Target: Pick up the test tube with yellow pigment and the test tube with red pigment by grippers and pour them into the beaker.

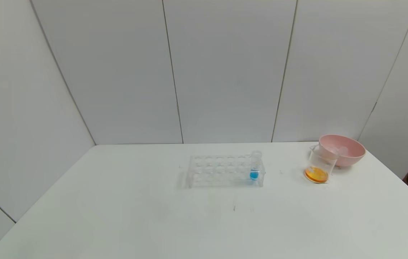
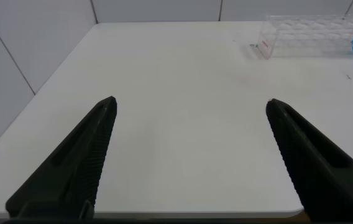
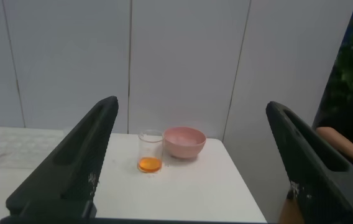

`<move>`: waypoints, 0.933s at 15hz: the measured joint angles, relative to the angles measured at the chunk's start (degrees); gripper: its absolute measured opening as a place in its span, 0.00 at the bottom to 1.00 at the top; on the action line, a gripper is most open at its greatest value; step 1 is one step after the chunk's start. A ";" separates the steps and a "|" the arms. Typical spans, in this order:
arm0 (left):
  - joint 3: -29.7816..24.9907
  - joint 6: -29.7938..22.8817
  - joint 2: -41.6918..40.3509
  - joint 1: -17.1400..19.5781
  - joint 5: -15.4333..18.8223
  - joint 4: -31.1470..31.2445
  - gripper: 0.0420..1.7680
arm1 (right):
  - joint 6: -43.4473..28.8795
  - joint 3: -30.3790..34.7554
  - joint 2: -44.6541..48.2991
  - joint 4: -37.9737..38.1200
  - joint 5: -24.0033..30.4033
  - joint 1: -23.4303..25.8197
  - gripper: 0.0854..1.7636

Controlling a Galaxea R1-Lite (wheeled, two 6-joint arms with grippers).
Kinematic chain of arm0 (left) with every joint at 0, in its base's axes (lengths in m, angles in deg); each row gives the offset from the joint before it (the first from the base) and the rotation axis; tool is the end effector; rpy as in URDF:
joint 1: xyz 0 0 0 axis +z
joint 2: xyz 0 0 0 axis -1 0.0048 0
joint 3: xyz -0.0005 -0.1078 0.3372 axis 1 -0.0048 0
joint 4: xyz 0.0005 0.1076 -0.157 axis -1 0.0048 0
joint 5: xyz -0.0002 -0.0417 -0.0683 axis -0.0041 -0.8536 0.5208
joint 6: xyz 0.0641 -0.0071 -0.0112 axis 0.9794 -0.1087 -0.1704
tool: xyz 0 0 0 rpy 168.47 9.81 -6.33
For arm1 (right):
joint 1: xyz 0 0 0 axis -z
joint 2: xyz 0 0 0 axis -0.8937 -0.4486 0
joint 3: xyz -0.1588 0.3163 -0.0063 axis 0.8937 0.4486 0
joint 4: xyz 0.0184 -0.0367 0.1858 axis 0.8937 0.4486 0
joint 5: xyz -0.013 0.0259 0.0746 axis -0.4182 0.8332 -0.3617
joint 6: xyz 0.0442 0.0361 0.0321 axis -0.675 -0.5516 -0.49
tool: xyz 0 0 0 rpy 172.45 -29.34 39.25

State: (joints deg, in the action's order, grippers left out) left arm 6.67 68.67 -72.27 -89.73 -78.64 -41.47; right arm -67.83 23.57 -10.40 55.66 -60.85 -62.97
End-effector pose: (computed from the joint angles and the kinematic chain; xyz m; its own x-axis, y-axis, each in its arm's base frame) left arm -0.0338 0.0002 0.0730 0.9999 0.0026 -0.0171 -0.0028 0.9999 -0.0166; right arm -0.0762 -0.0025 0.2423 0.9287 -0.0507 0.3674 0.0812 0.9944 -0.0681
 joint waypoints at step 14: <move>0.00 0.00 0.00 0.00 0.00 0.00 0.97 | -2.08 29.38 9.39 -1.28 1.28 -0.71 0.96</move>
State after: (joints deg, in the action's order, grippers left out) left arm 6.67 68.67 -72.27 -89.73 -78.64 -41.47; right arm -69.92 52.95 -1.01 54.38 -59.57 -63.67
